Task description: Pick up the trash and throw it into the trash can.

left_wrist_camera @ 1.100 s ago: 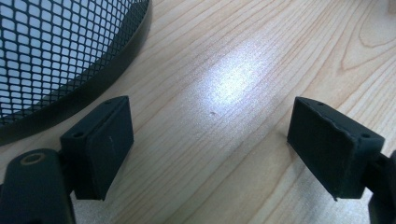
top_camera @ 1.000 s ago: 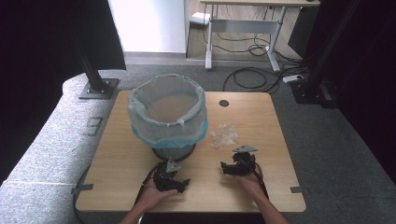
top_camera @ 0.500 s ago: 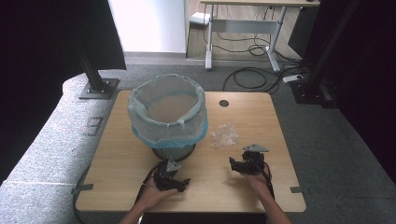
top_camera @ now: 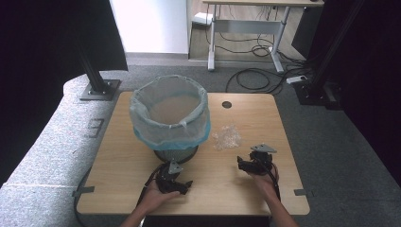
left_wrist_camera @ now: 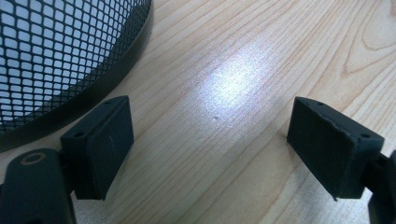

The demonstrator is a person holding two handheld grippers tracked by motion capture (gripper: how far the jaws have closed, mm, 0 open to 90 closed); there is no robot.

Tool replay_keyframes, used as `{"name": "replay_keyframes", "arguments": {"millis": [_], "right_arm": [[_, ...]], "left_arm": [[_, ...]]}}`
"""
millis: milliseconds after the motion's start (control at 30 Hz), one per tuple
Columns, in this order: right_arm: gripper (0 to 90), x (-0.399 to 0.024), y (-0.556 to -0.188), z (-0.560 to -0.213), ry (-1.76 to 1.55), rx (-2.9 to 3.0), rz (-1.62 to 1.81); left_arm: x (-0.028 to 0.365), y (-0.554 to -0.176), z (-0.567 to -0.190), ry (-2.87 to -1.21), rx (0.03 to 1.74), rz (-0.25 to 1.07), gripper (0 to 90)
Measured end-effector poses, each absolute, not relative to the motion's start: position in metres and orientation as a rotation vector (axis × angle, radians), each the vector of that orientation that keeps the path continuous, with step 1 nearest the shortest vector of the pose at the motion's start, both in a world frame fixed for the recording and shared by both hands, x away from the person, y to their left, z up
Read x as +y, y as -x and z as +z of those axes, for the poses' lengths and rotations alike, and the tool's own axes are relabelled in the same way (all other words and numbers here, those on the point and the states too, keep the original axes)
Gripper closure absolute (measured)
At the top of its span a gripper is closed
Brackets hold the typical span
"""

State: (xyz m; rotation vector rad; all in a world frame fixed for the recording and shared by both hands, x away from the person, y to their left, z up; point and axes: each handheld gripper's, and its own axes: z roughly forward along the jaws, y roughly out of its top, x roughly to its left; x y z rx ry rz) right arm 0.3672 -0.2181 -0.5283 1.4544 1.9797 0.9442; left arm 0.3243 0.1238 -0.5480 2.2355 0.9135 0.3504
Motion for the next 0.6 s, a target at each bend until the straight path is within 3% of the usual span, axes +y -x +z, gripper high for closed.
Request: {"name": "replay_keyframes", "arguments": {"millis": [600], "right_arm": [[16.7,-0.2259,-0.3756,-0.5318,-1.454,1.957,0.927]], "left_arm": [[0.1228,-0.3248,-0.5481,-2.233,0.916,0.354,14.7]]}}
